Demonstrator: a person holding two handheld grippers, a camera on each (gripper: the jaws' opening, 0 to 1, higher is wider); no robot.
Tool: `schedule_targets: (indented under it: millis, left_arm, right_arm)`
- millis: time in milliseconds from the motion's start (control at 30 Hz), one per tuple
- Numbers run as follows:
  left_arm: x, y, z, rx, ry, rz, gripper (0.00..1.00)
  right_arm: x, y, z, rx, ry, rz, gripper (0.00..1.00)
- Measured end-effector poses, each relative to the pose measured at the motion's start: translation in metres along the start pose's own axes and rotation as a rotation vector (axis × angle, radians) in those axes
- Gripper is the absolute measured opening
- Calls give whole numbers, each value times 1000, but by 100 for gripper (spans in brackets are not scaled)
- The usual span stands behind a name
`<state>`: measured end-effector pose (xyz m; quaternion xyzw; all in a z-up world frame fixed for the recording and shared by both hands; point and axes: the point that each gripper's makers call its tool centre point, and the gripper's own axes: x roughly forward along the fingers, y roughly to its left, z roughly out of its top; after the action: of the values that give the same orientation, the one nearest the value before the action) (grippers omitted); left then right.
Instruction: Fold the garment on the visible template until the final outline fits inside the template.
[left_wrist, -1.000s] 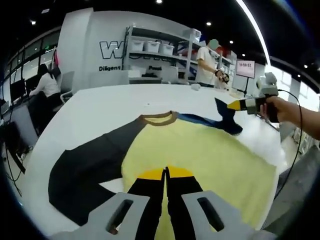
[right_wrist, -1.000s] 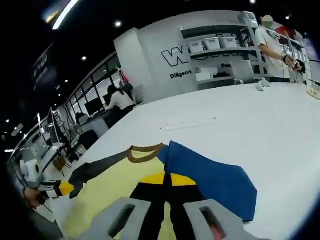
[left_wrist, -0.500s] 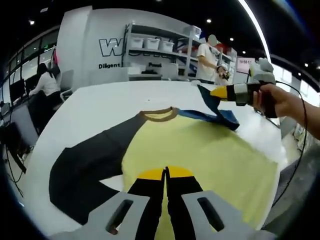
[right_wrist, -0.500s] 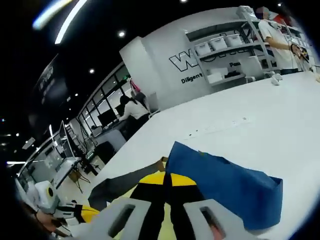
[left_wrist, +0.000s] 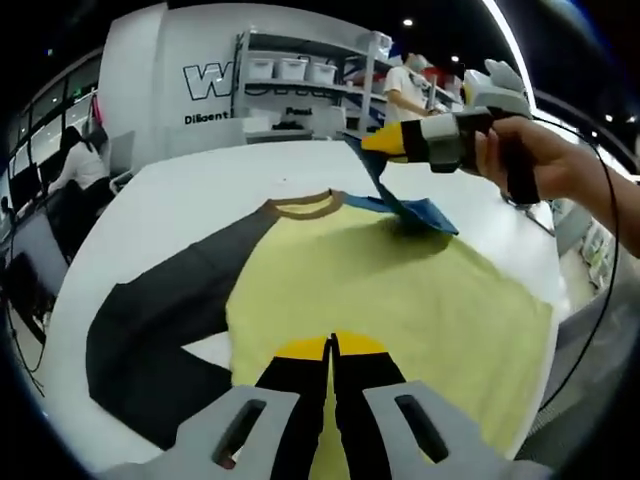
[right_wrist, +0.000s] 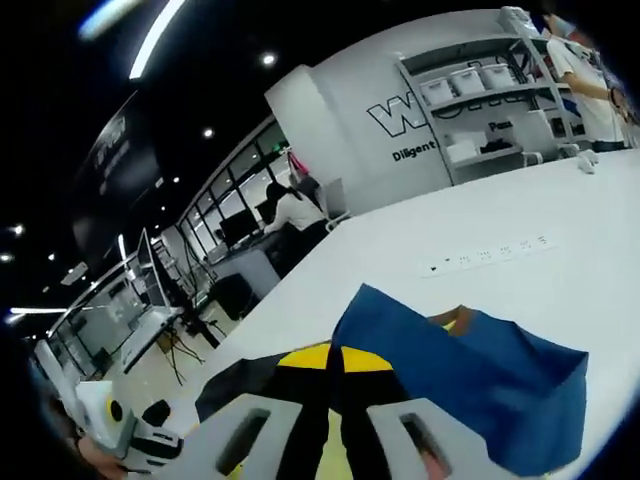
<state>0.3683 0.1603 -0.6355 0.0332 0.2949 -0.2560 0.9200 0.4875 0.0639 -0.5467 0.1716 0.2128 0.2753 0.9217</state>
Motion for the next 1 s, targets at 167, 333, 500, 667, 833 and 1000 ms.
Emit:
schedule_targets:
  millis: [167, 333, 500, 667, 833, 1000]
  left_arm:
    - [1, -1, -4, -2, 18, -6, 0]
    - [1, -1, -4, -3, 22, -6, 0]
    - [-1, 2, -6, -9, 29, 3, 0]
    - [-2, 5, -7, -14, 36, 11, 0]
    - [-2, 4, -8, -13, 37, 6, 0]
    - [-2, 7, -9, -18, 43, 14, 0]
  right_arm:
    - [13, 22, 0, -46, 20, 46, 0]
    - [29, 41, -5, -87, 52, 86, 0]
    - [37, 55, -6, -108, 66, 124, 0]
    - [49, 65, -15, -145, 104, 158, 0]
    - [56, 79, -22, -157, 129, 202, 0]
    - [63, 95, -34, -192, 168, 264, 0]
